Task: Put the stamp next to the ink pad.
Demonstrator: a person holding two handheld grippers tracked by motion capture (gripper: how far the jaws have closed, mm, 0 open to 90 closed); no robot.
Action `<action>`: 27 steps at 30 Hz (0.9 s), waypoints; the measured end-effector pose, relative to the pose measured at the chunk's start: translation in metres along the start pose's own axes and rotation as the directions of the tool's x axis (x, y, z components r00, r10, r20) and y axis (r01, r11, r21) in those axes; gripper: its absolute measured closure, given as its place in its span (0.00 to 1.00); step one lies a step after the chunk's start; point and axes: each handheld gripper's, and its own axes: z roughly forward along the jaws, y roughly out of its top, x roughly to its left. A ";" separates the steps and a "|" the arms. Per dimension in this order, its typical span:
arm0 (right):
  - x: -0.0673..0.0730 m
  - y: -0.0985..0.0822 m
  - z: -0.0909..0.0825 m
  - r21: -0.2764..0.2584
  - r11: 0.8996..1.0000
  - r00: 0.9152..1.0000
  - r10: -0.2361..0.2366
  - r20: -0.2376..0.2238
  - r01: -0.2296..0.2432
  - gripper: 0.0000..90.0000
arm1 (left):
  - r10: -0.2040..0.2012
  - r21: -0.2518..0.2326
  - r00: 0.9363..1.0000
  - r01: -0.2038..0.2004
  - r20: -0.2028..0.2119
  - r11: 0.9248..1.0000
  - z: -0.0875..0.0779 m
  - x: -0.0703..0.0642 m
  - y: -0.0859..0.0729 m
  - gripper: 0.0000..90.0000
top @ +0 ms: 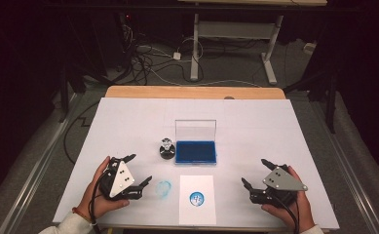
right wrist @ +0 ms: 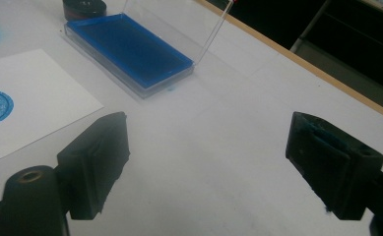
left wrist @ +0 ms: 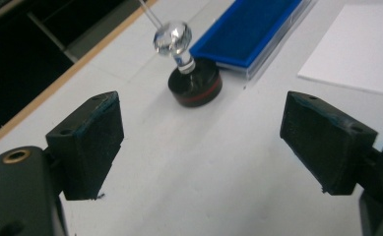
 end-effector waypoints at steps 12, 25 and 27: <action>-0.001 -0.003 0.000 0.007 1.000 1.000 0.004 0.012 -0.004 0.19 | -0.076 0.077 0.997 0.074 0.014 0.994 -0.005 0.000 -0.031 0.18; 0.000 -0.002 -0.002 0.004 1.000 1.000 -0.008 0.020 0.008 0.19 | -0.058 0.066 0.998 0.056 0.029 0.996 -0.007 -0.005 -0.028 0.18; 0.001 -0.002 -0.002 0.004 1.000 1.000 -0.012 0.019 0.012 0.19 | -0.060 0.061 0.998 0.058 0.025 0.996 -0.008 -0.004 -0.028 0.18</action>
